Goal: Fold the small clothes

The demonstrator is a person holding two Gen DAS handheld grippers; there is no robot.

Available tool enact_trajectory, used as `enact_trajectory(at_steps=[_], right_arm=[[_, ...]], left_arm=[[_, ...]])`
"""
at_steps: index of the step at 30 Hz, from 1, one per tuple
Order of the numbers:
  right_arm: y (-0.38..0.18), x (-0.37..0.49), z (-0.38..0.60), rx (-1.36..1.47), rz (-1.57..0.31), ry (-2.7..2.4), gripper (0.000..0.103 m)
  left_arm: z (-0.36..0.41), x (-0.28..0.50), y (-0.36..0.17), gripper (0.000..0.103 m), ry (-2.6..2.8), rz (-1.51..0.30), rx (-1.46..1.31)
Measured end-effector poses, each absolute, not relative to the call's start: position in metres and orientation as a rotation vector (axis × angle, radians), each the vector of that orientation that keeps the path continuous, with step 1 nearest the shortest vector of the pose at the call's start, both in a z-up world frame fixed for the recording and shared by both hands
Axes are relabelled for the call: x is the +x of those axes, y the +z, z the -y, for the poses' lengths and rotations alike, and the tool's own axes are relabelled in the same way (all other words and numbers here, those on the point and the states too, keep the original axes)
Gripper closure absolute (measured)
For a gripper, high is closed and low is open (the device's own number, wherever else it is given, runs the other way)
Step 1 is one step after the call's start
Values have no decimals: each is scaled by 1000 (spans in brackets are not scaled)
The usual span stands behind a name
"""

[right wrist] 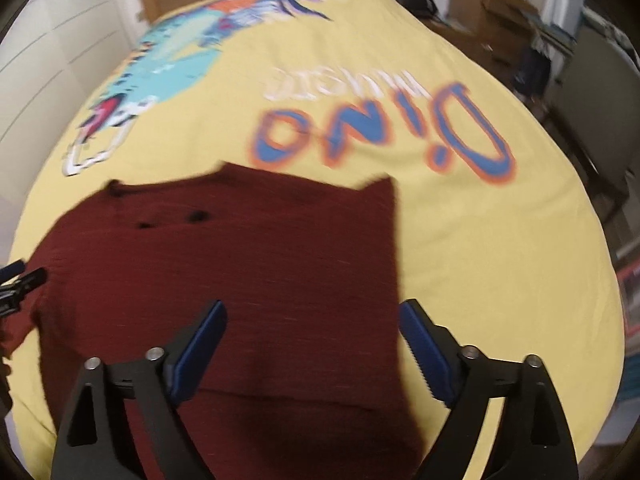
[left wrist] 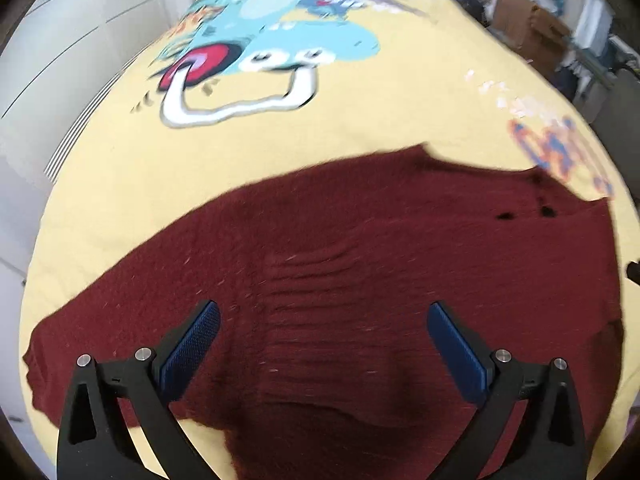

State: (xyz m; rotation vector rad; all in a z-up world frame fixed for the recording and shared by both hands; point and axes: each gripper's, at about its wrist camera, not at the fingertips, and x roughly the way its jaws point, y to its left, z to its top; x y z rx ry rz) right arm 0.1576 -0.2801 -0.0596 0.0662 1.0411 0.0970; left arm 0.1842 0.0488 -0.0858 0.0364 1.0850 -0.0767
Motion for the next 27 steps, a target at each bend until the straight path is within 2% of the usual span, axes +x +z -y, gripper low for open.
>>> enact_trajectory(at_steps=[1, 8, 14, 18, 27], right_arm=[[-57, 158, 269, 60, -1028, 120, 0], [-70, 161, 202, -27, -1024, 198, 0], [-113, 158, 178, -127, -1062, 180, 0], [-147, 162, 191, -136, -1123, 151, 0], [-150, 159, 264, -48, -1108, 71, 0]], left_arm=[[-44, 183, -82, 1, -93, -1076, 39], [-1, 184, -79, 1, -206, -1044, 36], [16, 184, -119, 1, -205, -1126, 35], [16, 183, -146, 1, -163, -1157, 108], [-16, 170, -163, 1, -135, -1118, 184]])
